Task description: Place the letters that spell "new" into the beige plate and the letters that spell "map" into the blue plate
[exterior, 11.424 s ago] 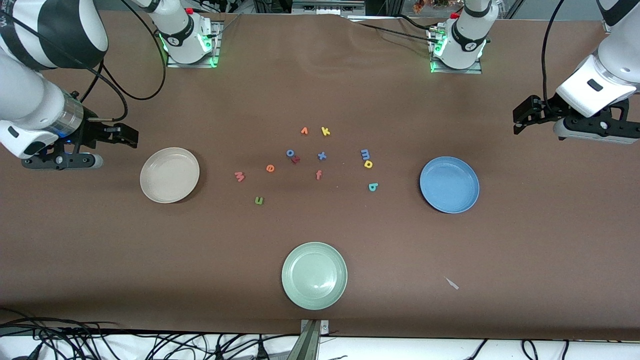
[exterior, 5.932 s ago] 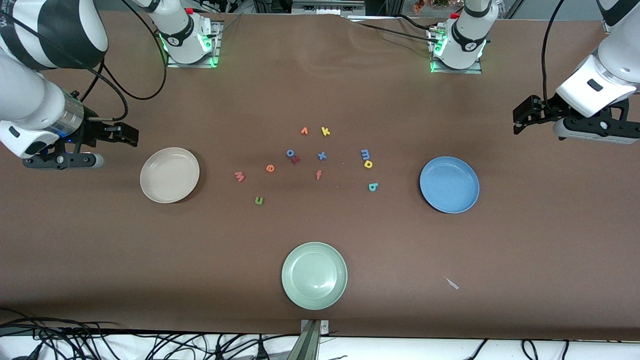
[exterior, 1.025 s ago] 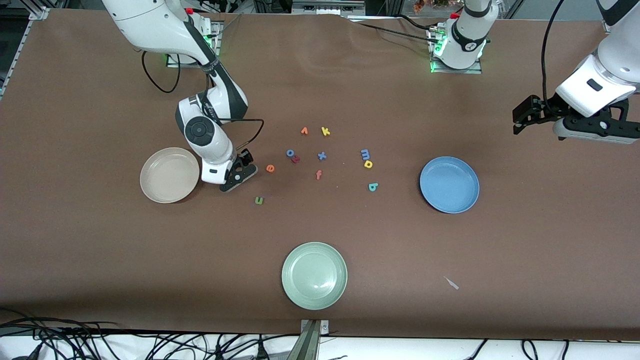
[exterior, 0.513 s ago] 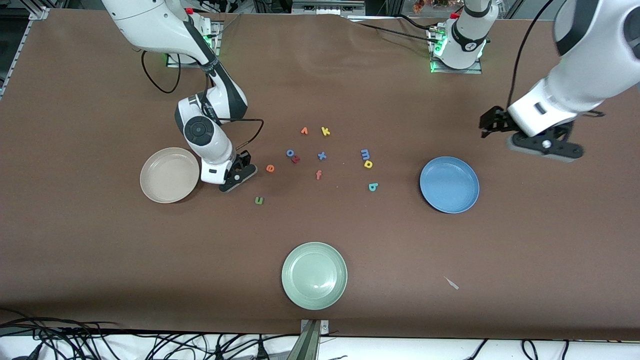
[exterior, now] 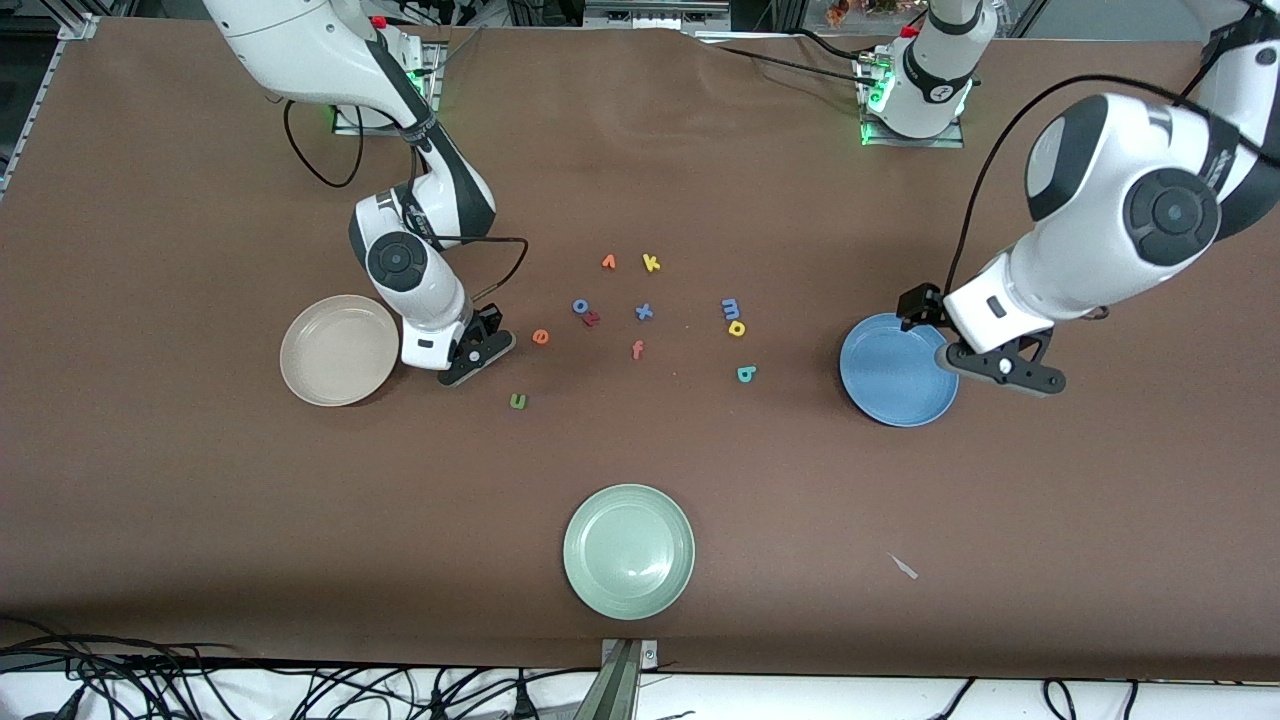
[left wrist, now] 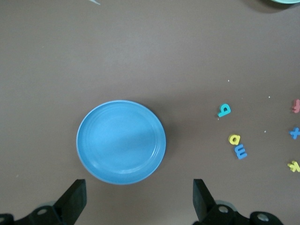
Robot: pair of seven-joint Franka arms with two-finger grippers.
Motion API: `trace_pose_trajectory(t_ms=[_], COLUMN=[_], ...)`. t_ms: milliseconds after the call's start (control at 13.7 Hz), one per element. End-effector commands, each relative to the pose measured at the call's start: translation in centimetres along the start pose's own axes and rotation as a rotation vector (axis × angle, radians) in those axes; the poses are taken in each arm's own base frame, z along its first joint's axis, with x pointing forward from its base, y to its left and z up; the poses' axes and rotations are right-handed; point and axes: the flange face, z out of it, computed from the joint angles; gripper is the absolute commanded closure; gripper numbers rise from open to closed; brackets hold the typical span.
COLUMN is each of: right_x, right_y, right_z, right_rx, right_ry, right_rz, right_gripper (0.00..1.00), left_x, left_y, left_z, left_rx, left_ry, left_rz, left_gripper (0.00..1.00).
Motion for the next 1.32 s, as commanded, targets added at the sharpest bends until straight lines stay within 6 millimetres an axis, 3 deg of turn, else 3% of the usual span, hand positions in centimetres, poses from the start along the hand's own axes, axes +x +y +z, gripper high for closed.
trace_pose_trajectory(t_ms=[0,220,439,586,659,732,806,1025,1245], right_x=[0.8,-0.9,-3.2,-4.5,-4.8,-5.0,-5.0,-4.2,-1.5], right_y=[3.4,8.8,12.8,15.6,16.3,16.8,17.1,16.3,13.5], right_z=[-5.3,-7.5,-6.5,-4.5,-4.0,-3.6,-3.8,-5.3,-6.6], right_rx=[0.053,0.049,0.039,0.037,0.035,0.034,0.032,0.022,0.016], right_ry=[-0.079,-0.158,-0.206,-0.226,-0.224,-0.224,-0.218,-0.195,-0.152], right_rz=[0.086,0.186,0.262,0.313,0.325,0.334,0.346,0.411,0.538], right_gripper=[1.0,1.0,1.0,0.97,0.9,0.51,0.04,0.0,0.0], left_x=[1.3,2.6,3.2,4.0,4.3,4.4,4.4,4.6,5.0], left_y=[1.1,2.6,4.7,7.1,8.7,10.4,11.9,15.6,16.6], left_z=[1.0,3.0,4.7,6.8,8.4,9.7,10.9,14.8,16.6], left_rx=[-0.031,-0.037,-0.04,-0.04,-0.041,-0.042,-0.043,-0.052,-0.063], left_ry=[0.015,0.042,0.039,0.048,0.043,0.037,0.032,0.027,0.042], left_rz=[0.02,0.012,-0.033,-0.062,-0.074,-0.093,-0.109,-0.189,-0.22], left_gripper=[0.0,0.0,0.0,0.0,0.0,0.0,0.0,0.0,0.0])
